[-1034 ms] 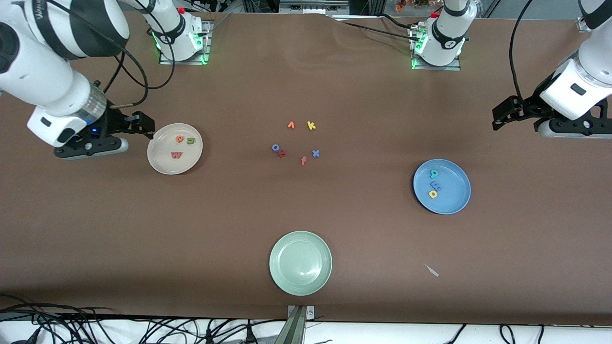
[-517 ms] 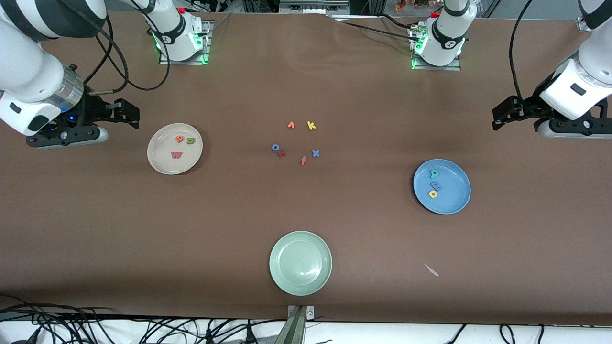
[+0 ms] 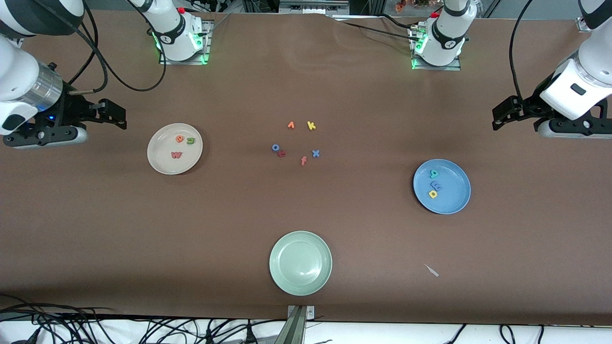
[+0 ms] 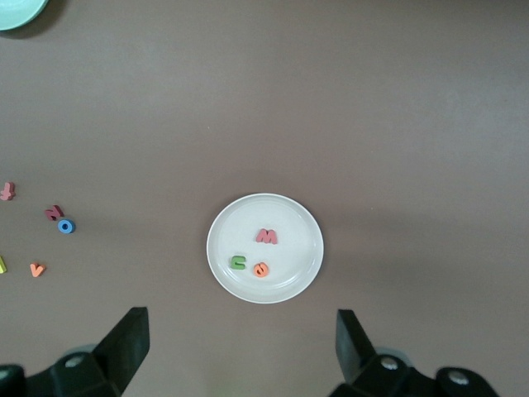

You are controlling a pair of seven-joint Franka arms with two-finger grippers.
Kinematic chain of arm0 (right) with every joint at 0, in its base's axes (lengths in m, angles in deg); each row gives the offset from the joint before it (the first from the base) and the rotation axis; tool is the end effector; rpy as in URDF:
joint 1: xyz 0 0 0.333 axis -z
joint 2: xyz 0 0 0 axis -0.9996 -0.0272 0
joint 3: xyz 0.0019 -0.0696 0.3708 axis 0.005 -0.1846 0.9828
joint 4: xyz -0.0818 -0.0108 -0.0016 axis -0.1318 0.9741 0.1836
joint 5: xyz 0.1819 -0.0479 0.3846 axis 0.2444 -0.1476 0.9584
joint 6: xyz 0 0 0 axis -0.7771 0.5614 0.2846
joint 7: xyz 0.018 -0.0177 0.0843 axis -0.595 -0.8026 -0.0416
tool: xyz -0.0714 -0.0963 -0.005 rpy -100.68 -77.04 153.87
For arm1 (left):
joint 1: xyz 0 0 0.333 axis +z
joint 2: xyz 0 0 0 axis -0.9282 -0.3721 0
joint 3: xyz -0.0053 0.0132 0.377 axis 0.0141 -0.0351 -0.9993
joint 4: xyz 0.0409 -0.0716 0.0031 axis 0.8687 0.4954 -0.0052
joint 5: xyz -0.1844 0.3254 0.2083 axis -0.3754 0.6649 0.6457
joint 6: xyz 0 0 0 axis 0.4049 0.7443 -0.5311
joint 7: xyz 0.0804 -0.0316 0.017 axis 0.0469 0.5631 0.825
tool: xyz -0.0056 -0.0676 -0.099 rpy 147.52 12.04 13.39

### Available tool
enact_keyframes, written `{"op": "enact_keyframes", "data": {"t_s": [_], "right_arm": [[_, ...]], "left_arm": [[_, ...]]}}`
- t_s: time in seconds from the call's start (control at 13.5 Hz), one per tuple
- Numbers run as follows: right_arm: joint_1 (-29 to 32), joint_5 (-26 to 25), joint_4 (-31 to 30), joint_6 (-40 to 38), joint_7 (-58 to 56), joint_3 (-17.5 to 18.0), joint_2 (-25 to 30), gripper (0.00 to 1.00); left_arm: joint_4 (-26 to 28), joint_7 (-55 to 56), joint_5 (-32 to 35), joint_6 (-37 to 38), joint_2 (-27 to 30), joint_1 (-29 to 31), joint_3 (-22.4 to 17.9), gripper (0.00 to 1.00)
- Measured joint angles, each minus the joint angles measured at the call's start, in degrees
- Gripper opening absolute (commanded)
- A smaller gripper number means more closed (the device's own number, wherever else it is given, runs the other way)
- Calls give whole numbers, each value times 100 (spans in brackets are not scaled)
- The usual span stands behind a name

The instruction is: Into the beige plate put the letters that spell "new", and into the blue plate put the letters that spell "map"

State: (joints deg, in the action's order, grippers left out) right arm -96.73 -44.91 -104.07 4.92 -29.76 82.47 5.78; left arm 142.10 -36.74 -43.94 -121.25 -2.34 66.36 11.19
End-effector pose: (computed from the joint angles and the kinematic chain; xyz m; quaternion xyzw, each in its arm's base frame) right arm 0.6150 0.0751 0.6223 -0.9974 -0.0631 0.0338 0.0019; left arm 0.5935 -0.0538 0.6374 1.0000 -0.0018 -0.0051 0.0019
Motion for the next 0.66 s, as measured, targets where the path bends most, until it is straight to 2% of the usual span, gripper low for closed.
{"op": "enact_keyframes", "data": {"t_s": [0.66], "right_arm": [[73,1,3,-117,0,59,18,100]], "left_arm": [[0,0,0,0,0,0,0,100]]}}
